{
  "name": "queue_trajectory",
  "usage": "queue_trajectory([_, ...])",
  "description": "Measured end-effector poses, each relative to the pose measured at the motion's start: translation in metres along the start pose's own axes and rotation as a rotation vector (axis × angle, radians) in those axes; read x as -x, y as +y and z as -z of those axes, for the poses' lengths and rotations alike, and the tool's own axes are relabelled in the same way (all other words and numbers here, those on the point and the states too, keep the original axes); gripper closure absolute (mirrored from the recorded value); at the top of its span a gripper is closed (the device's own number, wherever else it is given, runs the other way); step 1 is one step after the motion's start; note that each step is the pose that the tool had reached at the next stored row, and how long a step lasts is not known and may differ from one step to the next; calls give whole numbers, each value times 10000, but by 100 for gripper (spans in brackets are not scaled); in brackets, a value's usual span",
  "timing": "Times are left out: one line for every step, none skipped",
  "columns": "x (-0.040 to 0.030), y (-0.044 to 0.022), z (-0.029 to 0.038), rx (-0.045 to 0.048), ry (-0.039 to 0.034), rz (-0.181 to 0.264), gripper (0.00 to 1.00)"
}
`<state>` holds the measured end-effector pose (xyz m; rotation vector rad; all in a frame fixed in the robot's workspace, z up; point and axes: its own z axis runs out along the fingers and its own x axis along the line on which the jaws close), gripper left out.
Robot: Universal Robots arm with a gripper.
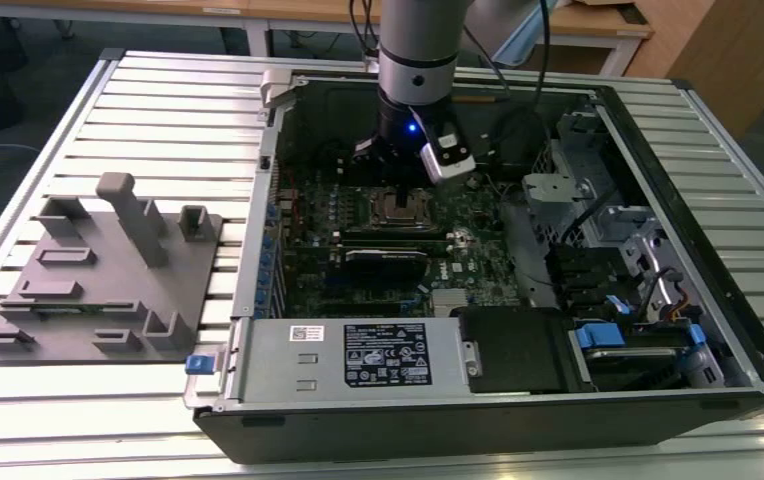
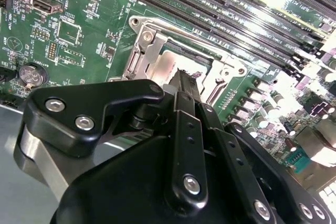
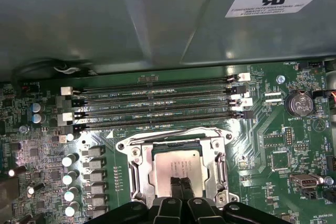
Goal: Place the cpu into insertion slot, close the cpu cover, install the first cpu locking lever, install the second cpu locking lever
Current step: 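Install the second cpu locking lever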
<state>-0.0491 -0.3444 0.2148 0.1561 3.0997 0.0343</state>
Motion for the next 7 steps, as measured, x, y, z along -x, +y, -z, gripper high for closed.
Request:
queue_trajectory([0,0,0,2,-1,0,90])
queue_trajectory([0,0,0,3,-2,0,90])
queue_trajectory([0,0,0,2,-1,0,90])
queue_trajectory([0,0,4,1,0,0,90])
queue_trajectory([0,0,7,0,0,0,90])
queue_trajectory([0,0,7,0,0,0,90])
queue_trajectory([0,0,7,1,0,0,90])
